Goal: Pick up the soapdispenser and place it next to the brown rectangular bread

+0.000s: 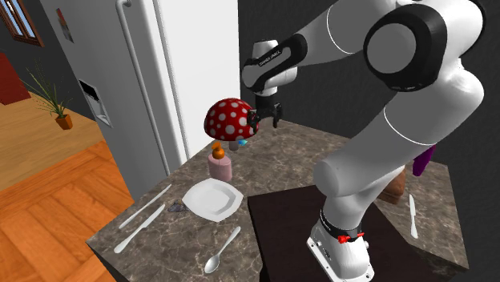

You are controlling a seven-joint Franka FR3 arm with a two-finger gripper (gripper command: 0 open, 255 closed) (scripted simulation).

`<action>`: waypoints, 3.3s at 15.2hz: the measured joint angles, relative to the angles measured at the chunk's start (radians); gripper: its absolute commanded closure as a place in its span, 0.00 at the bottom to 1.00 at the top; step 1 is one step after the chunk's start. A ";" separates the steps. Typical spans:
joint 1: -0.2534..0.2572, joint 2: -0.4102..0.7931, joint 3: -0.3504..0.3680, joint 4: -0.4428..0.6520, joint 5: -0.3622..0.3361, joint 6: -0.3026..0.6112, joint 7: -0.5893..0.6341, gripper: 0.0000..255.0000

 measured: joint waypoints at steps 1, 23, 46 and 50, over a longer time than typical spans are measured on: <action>0.006 0.029 0.011 0.000 -0.002 0.032 0.003 0.00; 0.154 0.652 0.129 0.214 -0.310 0.445 0.247 0.00; 0.152 0.646 0.132 0.214 -0.306 0.439 0.243 1.00; 0.141 0.604 0.147 0.218 -0.273 0.397 0.219 1.00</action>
